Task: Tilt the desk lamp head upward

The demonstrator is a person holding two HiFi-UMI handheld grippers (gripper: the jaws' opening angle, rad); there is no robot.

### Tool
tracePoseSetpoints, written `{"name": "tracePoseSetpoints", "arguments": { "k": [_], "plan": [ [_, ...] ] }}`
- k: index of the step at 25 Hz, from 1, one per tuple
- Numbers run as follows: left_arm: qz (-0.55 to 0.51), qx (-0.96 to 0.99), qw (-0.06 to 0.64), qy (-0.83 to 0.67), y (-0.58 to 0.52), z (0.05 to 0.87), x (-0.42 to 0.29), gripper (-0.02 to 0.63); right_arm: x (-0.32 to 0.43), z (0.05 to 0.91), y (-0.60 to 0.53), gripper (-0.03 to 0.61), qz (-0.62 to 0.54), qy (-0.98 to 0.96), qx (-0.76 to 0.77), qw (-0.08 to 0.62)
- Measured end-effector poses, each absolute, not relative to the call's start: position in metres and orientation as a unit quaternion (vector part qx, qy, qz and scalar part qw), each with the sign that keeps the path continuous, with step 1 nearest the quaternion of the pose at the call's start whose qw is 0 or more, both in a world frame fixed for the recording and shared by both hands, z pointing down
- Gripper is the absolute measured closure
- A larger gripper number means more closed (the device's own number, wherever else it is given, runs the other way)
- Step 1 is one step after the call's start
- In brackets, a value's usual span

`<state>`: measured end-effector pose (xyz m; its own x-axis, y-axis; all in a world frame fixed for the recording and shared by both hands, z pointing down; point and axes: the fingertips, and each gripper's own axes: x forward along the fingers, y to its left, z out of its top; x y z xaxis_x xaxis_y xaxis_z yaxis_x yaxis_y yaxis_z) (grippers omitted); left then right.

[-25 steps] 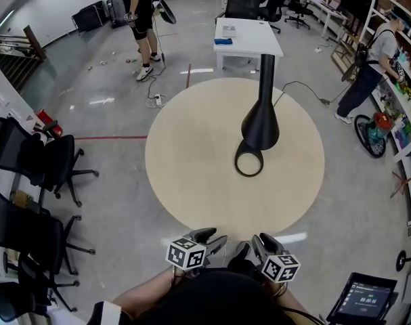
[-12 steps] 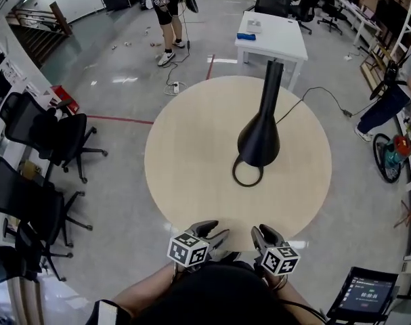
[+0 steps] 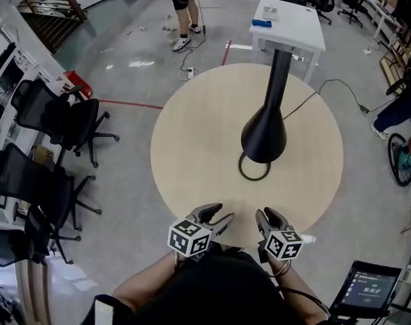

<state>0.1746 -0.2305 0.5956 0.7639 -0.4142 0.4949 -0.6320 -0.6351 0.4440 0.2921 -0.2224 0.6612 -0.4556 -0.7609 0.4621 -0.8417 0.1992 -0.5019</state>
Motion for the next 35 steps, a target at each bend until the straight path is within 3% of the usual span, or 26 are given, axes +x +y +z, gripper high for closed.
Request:
{"name": "tracePoseSetpoints", "arguments": {
  "k": [7, 12, 23, 31, 35],
  "plan": [
    [0.152, 0.916, 0.258, -0.266, -0.281, 0.564, 0.195, 0.399, 0.302, 0.646, -0.262, 0.453, 0.321, -0.771, 0.548, 0.056],
    [0.142, 0.934, 0.229, -0.236, -0.311, 0.551, 0.216, 0.399, 0.344, 0.586, -0.301, 0.453, 0.261, -0.753, 0.604, 0.016],
    [0.174, 0.945, -0.162, -0.224, -0.361, 0.552, 0.228, 0.399, 0.373, 0.351, -0.406, 0.453, -0.004, -0.763, 0.646, 0.004],
    [0.147, 0.899, -0.340, -0.233, -0.365, 0.526, 0.243, 0.399, 0.372, 0.293, -0.461, 0.453, -0.026, -0.796, 0.605, 0.013],
    [0.164, 0.886, -0.353, -0.251, -0.369, 0.522, 0.250, 0.399, 0.366, 0.283, -0.485, 0.453, -0.045, -0.821, 0.568, 0.028]
  ]
}}
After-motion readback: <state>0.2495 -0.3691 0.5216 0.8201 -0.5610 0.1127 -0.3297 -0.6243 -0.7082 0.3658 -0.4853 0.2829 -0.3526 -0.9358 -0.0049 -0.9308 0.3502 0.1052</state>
